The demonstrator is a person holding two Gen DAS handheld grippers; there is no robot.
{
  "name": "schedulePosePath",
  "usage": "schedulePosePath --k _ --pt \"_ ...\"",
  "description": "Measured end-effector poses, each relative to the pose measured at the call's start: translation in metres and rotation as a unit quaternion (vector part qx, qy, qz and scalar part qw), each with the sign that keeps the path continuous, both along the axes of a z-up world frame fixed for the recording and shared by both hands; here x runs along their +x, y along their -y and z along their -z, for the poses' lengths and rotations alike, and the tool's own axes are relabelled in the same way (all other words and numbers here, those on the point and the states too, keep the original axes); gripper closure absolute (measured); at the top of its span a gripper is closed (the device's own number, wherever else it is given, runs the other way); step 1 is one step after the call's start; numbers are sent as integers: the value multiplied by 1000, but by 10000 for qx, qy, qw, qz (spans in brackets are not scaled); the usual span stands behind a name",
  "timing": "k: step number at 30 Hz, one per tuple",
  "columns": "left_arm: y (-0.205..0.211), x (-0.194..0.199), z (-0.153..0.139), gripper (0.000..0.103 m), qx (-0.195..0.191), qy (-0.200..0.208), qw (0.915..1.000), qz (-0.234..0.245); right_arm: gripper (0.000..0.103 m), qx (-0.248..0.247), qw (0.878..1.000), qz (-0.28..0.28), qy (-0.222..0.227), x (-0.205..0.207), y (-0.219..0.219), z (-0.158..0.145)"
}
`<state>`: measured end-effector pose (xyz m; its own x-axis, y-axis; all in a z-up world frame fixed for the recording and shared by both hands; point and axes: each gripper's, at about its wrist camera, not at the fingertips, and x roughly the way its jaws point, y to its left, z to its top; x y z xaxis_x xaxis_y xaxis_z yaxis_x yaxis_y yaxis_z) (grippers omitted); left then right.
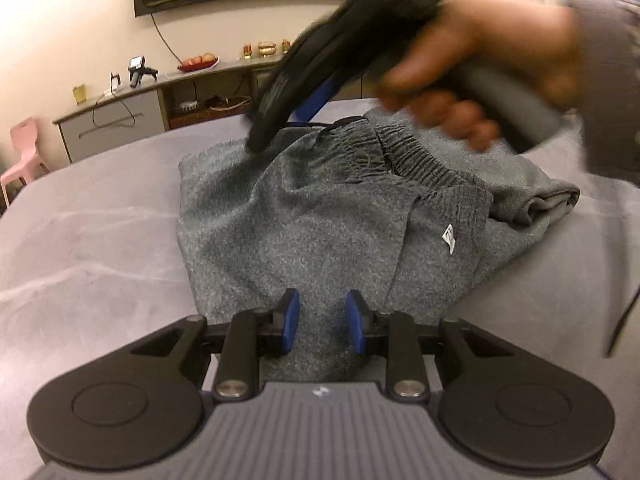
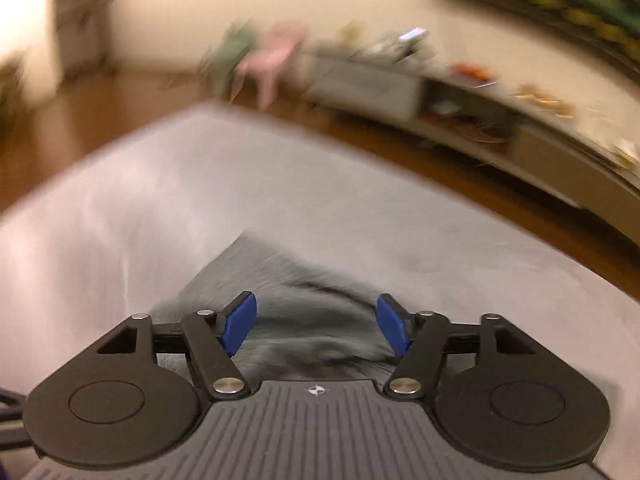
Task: Fold clothes
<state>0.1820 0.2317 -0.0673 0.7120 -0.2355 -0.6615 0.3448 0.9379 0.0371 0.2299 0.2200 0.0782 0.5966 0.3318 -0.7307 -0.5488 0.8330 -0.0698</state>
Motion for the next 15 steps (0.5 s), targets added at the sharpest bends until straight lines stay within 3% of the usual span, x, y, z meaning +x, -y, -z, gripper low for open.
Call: schedulePosePath --k 1,2,4,5,7,10,12,15 --pt "-1 0 0 77 -2 -17 10000 6 56 -354 9993 45 -88 13 -10 11" --pt "-2 0 0 77 14 -25 10000 12 57 -695 9974 101 -153 26 -19 21" --pt "-8 -2 -4 77 -69 -8 10000 31 45 -853 9957 358 -57 42 -18 23" --pt "-11 -3 -6 77 -130 6 9999 41 45 -744 9960 504 -19 45 -12 17" --pt "-18 -5 -12 76 -256 77 9996 42 43 18 9961 873 131 29 22 -13" --pt "-30 6 -29 76 -436 252 9987 -114 38 876 9876 1280 252 -11 67 -38" --pt "-34 29 -44 76 -490 243 9983 -210 35 998 9871 1244 103 -42 87 -29" --pt "-28 72 -53 76 -496 205 9984 -194 37 1026 9884 1095 -246 -76 96 9"
